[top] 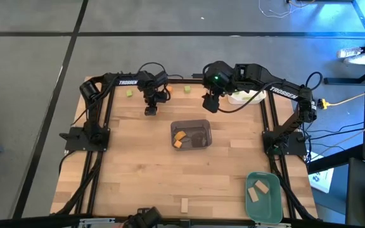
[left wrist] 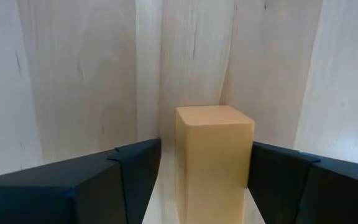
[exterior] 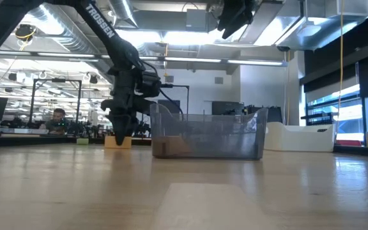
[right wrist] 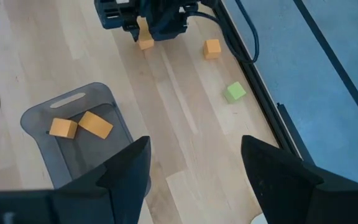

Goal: Sort & place blocks by color
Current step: Put the orange block into the black bin

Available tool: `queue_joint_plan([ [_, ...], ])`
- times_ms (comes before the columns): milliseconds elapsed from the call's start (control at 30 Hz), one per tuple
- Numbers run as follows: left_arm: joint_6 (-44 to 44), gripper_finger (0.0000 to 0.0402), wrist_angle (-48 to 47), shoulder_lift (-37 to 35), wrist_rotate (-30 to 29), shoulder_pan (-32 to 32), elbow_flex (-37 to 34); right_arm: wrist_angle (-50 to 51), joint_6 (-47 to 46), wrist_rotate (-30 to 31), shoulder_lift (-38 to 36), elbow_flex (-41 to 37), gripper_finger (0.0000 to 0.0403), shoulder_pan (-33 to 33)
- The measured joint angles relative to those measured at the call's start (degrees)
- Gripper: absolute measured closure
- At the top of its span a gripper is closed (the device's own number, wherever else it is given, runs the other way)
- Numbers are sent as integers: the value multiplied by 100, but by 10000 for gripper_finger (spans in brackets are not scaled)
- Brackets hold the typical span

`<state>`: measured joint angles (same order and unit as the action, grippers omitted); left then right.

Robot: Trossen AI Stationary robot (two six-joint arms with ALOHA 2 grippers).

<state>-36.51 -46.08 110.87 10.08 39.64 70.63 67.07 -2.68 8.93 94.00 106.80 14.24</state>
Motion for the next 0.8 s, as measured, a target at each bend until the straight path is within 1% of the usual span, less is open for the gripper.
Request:
queue_joint_plan([
  [133,22,191,37,9,-52,-15,0,-1,-4,0,0,0,153,-1],
  [233,210,205,67,9,-270,-42,0,-2,-1,0,0,0,153,0],
  [300,430,227,69,15,-425,-50,0,-2,-4,0,0,0,153,0],
  [367,472,256,65,15,-587,-95,0,-2,2,0,0,0,153,0],
  [433,455,286,78,0,-620,-140,0,-2,-5,0,0,0,153,-2],
  [467,451,290,87,-20,-597,-152,-2,-2,-3,0,0,0,153,-1],
  [667,446,290,58,-242,-375,-186,-39,-1,-3,0,0,0,153,0],
  [800,466,290,-10,-703,-144,-223,-33,-2,-2,0,0,0,153,-2],
])
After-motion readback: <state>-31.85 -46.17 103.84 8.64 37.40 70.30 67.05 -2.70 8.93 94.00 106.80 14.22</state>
